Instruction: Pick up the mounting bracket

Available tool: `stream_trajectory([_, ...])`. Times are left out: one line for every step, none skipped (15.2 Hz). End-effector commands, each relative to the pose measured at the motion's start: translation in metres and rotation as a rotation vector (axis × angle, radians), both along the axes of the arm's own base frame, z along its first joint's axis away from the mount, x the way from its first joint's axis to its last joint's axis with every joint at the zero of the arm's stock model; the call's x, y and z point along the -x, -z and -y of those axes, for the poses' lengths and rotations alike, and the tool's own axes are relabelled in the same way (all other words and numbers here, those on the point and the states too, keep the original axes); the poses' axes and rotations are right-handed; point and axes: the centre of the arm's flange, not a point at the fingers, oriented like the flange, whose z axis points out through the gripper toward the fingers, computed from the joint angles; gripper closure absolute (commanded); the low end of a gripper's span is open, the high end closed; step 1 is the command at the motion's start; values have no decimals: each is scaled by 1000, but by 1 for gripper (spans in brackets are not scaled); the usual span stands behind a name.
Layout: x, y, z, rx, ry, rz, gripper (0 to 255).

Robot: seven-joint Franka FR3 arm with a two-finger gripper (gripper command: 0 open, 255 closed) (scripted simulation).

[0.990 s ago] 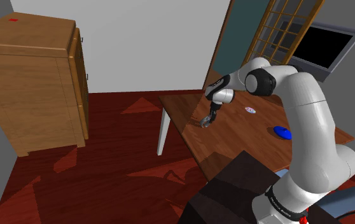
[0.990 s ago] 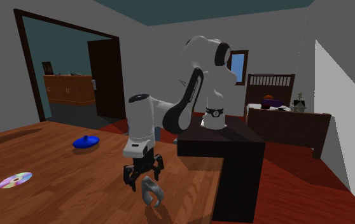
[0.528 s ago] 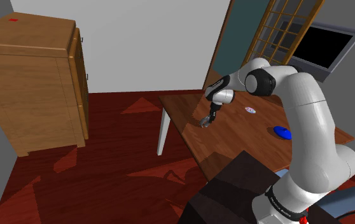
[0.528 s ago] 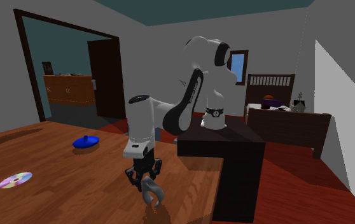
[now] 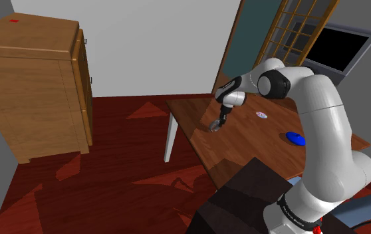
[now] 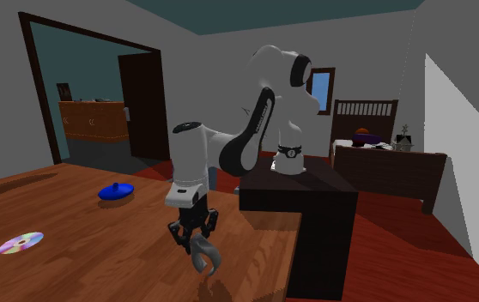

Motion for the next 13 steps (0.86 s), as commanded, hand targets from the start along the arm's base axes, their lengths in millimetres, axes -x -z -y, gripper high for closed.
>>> stream_trajectory([0, -10, 0, 0, 0, 0, 255])
stream_trajectory([0, -15, 0, 0, 0, 0, 255])
stream_trajectory([0, -21, 0, 0, 0, 0, 255])
stream_trajectory([0, -26, 0, 0, 0, 0, 255])
stream_trajectory([0, -31, 0, 0, 0, 0, 255])
stream_trajectory([0, -36, 0, 0, 0, 0, 255])
stream_trajectory([0, -42, 0, 0, 0, 0, 255])
stream_trajectory([0, -47, 0, 0, 0, 0, 255])
stream_trajectory([0, -52, 0, 0, 0, 0, 255])
stream_trajectory([0, -57, 0, 0, 0, 0, 255])
stream_trajectory([0, -63, 0, 0, 0, 0, 255])
stream_trajectory([0, -64, 0, 0, 0, 0, 255])
stream_trajectory([0, -64, 0, 0, 0, 0, 255])
